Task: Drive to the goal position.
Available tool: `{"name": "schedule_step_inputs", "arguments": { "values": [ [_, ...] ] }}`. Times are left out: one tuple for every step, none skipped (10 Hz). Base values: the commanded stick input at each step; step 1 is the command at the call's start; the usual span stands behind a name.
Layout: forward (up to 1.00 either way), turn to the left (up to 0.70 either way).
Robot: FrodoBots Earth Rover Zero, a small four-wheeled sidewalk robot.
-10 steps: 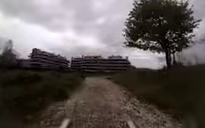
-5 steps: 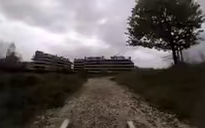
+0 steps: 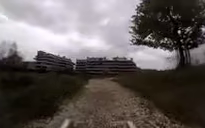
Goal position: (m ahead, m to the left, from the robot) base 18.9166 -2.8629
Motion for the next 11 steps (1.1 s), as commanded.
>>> {"name": "schedule_step_inputs", "arguments": {
  "values": [
    [0.7, 0.0],
    [0.7, 0.0],
    [0.7, 0.0],
    [0.7, 0.0],
    [0.7, -0.05],
    [0.7, -0.15],
    [0.7, -0.35],
    [0.7, -0.11],
    [0.7, 0.0],
    [0.7, 0.0],
    [0.7, 0.0]
  ]
}}
